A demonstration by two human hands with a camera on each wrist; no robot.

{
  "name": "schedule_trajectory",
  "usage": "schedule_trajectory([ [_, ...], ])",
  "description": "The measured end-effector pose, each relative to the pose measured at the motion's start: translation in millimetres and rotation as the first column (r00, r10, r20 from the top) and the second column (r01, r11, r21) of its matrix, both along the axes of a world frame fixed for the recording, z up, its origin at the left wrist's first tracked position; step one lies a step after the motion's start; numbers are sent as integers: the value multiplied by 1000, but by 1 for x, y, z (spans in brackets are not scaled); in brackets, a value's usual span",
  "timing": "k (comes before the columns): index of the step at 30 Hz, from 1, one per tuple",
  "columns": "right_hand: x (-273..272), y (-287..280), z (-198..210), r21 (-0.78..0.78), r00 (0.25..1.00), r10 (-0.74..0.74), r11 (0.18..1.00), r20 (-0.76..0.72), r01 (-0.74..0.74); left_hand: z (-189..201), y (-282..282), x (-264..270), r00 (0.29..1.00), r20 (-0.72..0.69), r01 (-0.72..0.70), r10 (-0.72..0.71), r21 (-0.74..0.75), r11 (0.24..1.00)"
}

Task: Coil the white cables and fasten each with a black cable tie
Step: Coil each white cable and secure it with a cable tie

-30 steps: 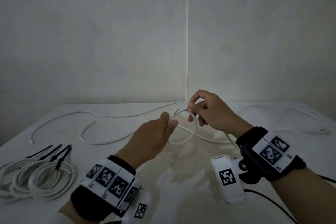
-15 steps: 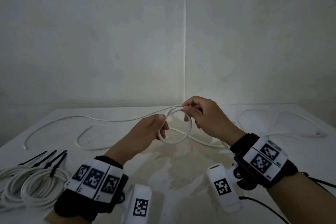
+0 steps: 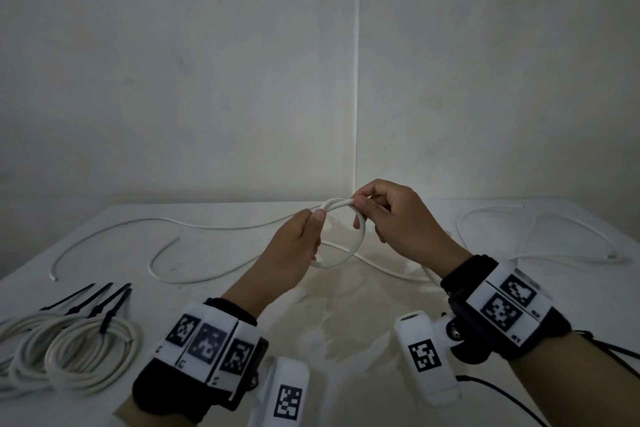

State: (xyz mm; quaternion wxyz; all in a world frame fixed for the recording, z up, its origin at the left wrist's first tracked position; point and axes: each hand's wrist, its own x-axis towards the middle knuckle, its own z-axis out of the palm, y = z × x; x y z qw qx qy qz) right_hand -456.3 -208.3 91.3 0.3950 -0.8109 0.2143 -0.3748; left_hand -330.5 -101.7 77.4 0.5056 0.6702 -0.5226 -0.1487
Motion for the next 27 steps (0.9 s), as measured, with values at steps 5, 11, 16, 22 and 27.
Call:
schedule_trajectory([
  [5,-3,-6,-2,-59,999,-44,997,10,44,5,-1,11,976,-215,-28,6,-97,995],
  [11,-13,-23,-22,-184,991,-113,978,-78,97,11,8,33,943,-328,-106,55,-140,985],
  [16,-22,-43,-24,-260,983,-183,950,-22,171,13,22,54,890,-447,-175,89,-154,973],
  [22,-8,-53,-14,-483,967,-248,854,-51,194,16,30,61,854,-511,-206,94,-166,965],
  [27,17,-46,-16,-591,942,-246,804,-228,67,17,31,61,860,-499,-219,111,-163,962],
])
